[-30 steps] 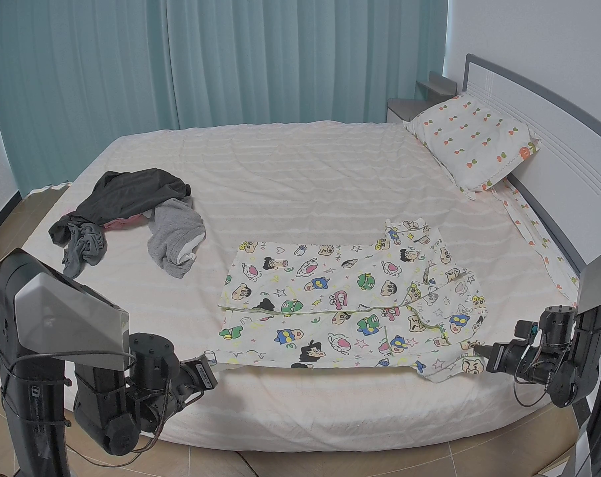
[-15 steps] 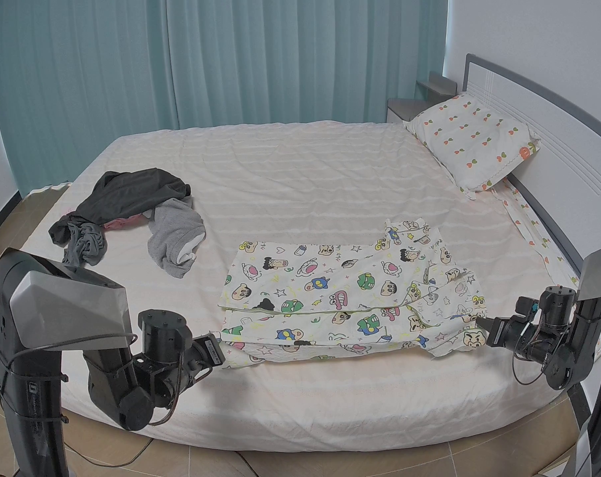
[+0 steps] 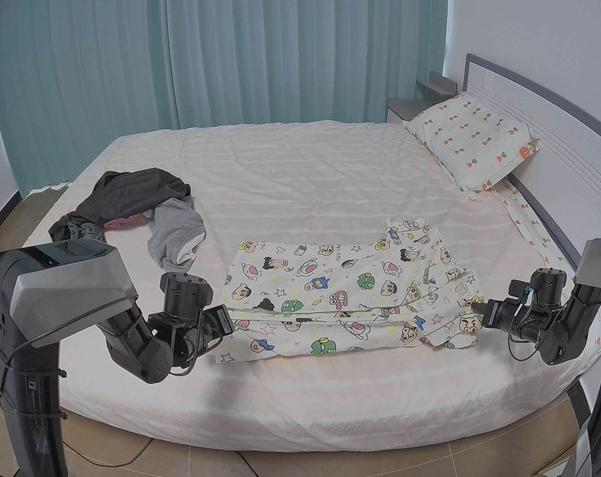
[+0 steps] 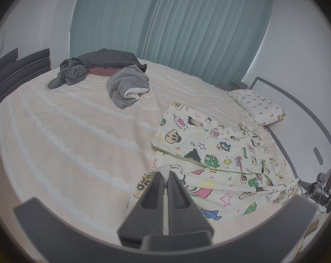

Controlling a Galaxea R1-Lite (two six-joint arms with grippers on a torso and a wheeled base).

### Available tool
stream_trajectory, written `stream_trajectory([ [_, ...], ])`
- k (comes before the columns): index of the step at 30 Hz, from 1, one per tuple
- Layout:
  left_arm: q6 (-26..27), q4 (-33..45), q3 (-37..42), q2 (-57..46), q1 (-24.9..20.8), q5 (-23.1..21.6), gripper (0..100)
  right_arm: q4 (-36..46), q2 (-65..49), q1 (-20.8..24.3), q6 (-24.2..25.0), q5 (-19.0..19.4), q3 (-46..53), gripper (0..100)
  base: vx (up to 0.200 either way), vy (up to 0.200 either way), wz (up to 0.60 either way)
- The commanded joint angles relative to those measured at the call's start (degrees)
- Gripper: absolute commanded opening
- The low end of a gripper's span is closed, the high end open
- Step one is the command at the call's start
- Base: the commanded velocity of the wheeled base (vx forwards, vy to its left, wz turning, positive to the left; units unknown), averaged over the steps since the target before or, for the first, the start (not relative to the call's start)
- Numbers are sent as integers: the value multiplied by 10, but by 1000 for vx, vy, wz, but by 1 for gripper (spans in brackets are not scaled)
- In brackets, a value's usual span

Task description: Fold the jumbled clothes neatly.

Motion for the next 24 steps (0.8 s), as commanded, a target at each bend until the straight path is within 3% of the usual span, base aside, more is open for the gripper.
stream_trajectory([
  [1,-13,67,-80,26,12,-2,0,19,24,1,0,1,-48,0,0,0,0],
  [15,-16,216,-241,100,21,-3,0,122,63,0,1,1,-152,0,0,0,0],
  [24,-17,263,-314,138,22,-3,0,165,82,1,1,0,-204,0,0,0,0],
])
